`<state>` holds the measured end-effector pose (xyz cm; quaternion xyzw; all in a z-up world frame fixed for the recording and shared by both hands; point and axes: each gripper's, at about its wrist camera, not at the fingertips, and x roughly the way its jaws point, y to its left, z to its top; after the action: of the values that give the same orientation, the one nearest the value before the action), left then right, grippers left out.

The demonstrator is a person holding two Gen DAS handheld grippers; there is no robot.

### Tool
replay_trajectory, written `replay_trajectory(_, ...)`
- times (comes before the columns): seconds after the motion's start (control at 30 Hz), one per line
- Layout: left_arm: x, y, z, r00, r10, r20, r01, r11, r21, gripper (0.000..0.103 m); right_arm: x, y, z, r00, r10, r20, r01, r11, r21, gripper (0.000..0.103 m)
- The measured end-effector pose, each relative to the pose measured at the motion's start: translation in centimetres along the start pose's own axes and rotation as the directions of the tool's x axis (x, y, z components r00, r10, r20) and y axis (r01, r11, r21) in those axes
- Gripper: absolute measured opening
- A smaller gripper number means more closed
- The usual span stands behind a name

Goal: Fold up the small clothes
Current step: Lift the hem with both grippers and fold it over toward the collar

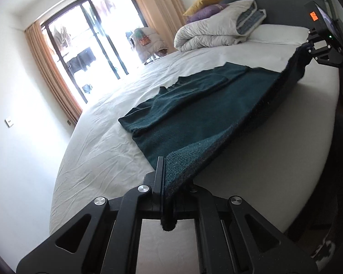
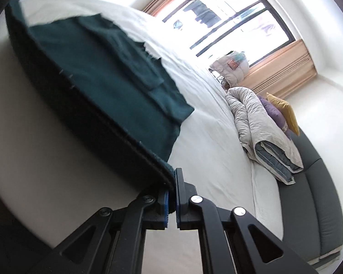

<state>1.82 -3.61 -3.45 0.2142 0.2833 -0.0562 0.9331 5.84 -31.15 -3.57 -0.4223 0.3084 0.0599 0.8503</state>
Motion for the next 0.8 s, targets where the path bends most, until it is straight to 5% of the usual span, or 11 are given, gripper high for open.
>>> replay_trajectory(0.27, 4.5, 4.4, 3.7, 0.999, -0.015, -0.049, 0.013, 0.999, -0.046, 0.003, 5.3, -2.2, 5.0, 1.0, 0.007, -0.001, -0.007, 0.998, -0.055, 0.003)
replay_trajectory(0.8, 18.9, 11.6, 11.2, 0.978, -0.083, -0.192, 0.068, 0.994, -0.085, 0.003, 17.2, -5.5, 11.5, 0.993, 0.086, -0.077, -0.083, 0.996, 0.036, 0.003)
